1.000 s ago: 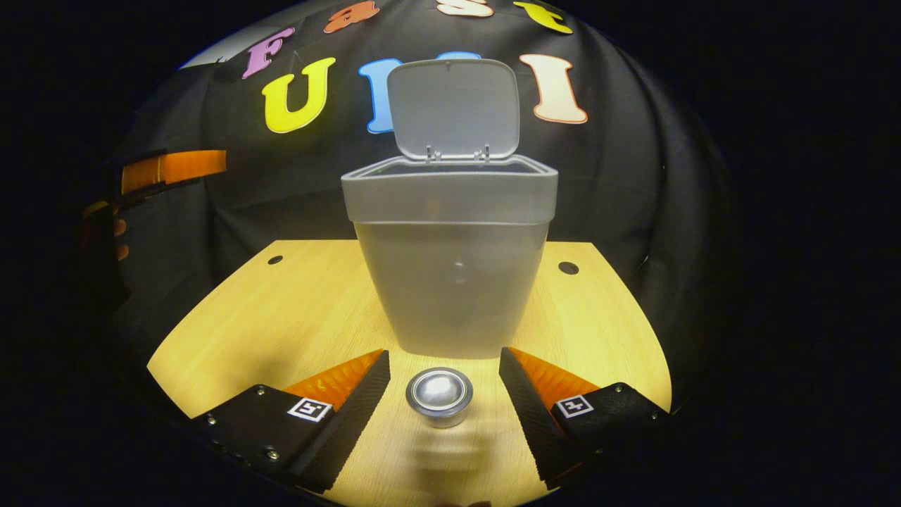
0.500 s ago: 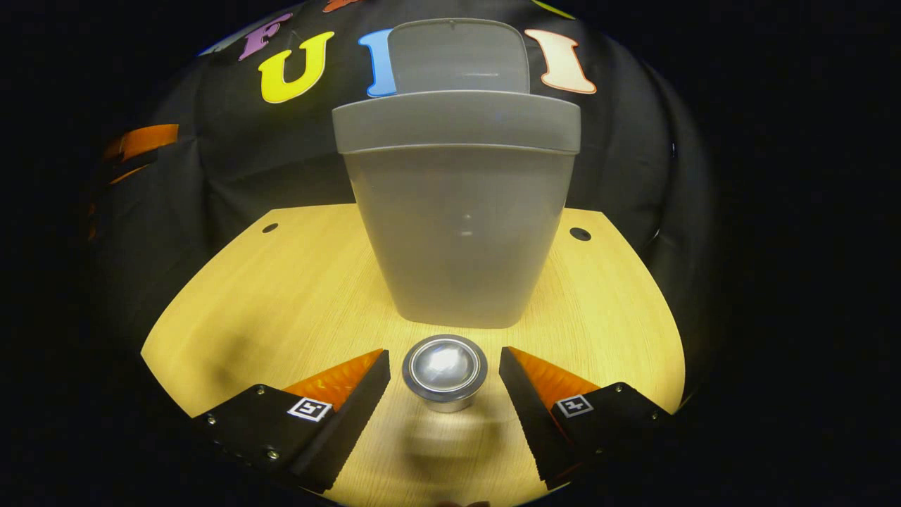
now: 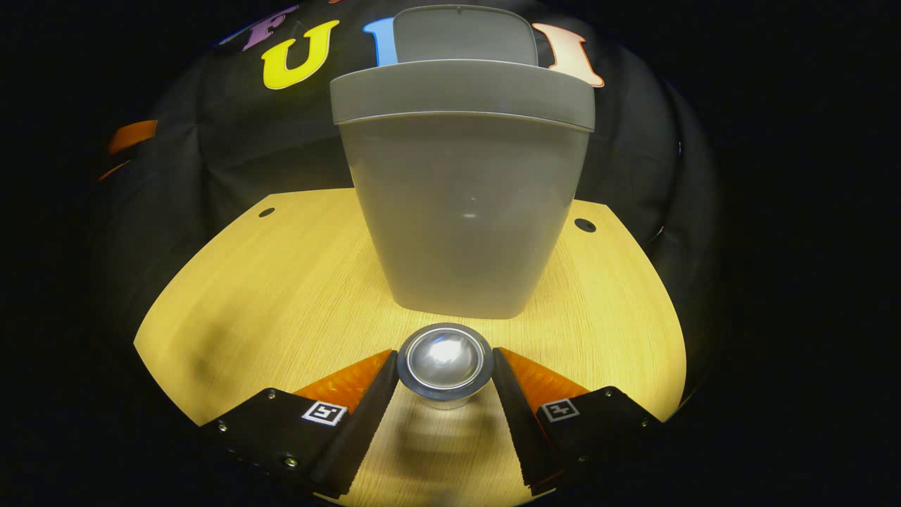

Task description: Press the lid of the desktop garbage bin to open it, pick up the crumpled paper on the desktop and throw it into the bin, then pick up the pop can on the desktop and drop it into the bin, and finally close the garbage bin lid.

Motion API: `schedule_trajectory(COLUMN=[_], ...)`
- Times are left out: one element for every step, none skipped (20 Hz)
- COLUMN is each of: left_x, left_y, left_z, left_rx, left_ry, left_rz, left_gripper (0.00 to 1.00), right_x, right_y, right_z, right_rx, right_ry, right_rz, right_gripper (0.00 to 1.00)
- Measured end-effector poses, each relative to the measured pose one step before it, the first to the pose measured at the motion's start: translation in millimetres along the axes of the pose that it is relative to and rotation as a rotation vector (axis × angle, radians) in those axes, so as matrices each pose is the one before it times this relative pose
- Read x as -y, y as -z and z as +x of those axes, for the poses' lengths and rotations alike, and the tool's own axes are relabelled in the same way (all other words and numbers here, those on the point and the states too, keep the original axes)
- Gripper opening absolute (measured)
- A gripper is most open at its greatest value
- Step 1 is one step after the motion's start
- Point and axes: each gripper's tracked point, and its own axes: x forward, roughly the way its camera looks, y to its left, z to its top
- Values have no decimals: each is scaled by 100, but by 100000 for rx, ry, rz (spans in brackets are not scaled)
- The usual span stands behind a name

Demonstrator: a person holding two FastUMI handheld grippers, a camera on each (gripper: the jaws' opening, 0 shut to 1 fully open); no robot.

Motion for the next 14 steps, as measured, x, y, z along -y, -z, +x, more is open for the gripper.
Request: schedule_trajectory(left_x=[-86,-82,-17,-55,103,86,49,240,204,28,113,84,87,-28], left_y=[-2,43,37,18,-32,94,-18,32,-13,4,38,51,74,32], left_z=[-15,-89,-56,13,2,83,75,144,48,-24,-17,33,39,37], left_rx=[-90,-100,-170,-85,-8,55,105,19,-44,-56,-38,-81,-72,-94], left_ry=[-138,-40,-17,126,149,238,282,378,419,386,339,294,140,209], left_rz=[-373,-427,-310,-179,-69,-19,-25,-81,-91,-51,64,113,55,-102], left_gripper=[91,90,90,93,93,93,93,96,96,96,96,96,96,96], right_x=[-81,-41,1,-214,-83,-226,-202,-389,-349,-385,-589,-683,-609,-644], right_y=[-81,151,-59,-25,-225,-248,-456,-418,-524,-602,-834,-914,-1068,-1010], right_z=[-133,-114,-111,-342,-298,-412,-284,-285,-332,-393,-328,-407,-292,-384], right_rx=[25,-232,94,340,863,930,921,1112,1140,872,1522,2042,2050,2181], right_ry=[-287,-205,-294,-390,-394,-418,-705,-805,-799,-1090,-1605,-1531,-1519,-1521], right_rz=[-135,-181,-197,-218,-320,-351,-387,-397,-444,-81,173,13,-327,-641], right_gripper=[85,84,84,84,84,84,83,83,84,83,83,84,84,84])
